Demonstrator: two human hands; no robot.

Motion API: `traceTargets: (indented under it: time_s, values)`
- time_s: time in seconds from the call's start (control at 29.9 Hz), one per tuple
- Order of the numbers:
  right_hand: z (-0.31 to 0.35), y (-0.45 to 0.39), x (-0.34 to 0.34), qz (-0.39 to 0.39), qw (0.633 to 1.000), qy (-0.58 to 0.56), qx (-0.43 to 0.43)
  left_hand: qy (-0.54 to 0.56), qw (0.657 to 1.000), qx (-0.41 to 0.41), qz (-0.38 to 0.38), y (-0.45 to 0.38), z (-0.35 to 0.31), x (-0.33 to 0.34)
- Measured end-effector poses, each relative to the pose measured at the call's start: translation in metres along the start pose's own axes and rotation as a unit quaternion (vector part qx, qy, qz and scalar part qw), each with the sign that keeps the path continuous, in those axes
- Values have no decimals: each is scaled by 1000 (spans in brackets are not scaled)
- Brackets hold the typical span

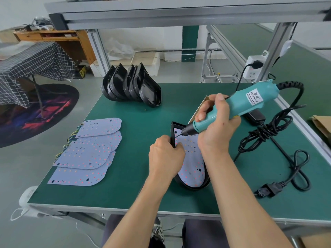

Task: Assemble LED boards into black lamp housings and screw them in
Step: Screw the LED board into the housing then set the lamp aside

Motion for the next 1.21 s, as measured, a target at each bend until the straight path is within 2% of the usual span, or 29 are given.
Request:
traceTargets:
  time_s: [0.7,1.21]
  values:
    - [1,3,7,-3,999,40,-8,-18,999,14,-36,3,0,-1]
    - [2,7,19,45,998,54,-4,-5,999,7,-37,5,2,-3]
Point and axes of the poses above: each hand's wrist, its own y-axis away from the middle knuckle, its own x-axis out of the palm, z = x × y, the point moved 9 cm from there along -y, towards the middle knuckle, and after that the axes turned 14 degrees about -y, right-handed, at the moved point
